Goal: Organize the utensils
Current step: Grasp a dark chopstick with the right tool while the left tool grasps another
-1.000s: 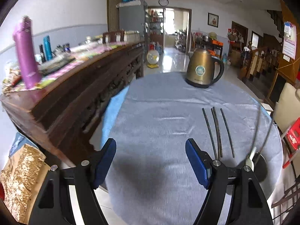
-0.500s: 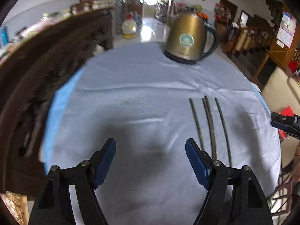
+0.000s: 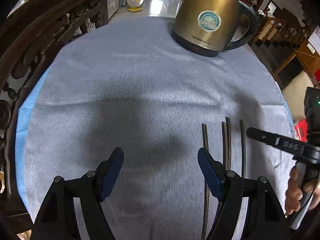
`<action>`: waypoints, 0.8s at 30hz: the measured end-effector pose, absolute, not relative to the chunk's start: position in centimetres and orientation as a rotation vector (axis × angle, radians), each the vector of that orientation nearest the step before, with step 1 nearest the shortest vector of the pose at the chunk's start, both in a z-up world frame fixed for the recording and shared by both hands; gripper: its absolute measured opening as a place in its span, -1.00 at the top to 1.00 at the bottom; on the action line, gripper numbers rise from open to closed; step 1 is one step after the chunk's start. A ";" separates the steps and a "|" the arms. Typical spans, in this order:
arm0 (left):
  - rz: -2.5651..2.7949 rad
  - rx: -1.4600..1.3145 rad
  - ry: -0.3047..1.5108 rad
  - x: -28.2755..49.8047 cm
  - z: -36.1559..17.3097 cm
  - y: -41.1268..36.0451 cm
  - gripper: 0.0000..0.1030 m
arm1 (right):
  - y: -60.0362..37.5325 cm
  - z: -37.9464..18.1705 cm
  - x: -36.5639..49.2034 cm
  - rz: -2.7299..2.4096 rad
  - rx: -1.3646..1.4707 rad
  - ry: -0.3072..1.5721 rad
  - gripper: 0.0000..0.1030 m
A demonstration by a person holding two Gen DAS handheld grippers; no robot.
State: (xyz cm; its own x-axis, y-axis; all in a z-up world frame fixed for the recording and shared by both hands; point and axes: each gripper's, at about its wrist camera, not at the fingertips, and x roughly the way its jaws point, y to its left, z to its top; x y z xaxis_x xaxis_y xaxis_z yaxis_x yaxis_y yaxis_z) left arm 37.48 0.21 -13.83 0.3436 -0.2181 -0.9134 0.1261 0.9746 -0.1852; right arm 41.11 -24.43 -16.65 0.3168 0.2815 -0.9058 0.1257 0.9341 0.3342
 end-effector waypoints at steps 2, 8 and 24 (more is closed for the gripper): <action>-0.230 -0.094 1.215 38.3 -14.0 -0.1 -0.49 | -23.6 -17.2 41.9 0.092 0.344 1.276 0.29; -0.253 -0.067 1.251 39.8 -14.2 -1.7 -0.49 | -22.2 -17.7 42.7 0.022 0.238 1.282 0.70; -0.276 -0.068 1.389 41.8 -17.2 -7.2 -0.23 | -26.6 -17.5 40.0 0.036 0.302 1.237 0.86</action>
State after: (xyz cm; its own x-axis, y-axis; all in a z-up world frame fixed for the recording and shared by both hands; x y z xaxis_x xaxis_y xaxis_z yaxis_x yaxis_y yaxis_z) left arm 41.78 -7.19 -17.20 0.1545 -0.2323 -0.9603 0.1525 0.9659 -0.2091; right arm 39.99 -26.64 -17.53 0.3322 0.1898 -0.9239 0.1362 0.9596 0.2462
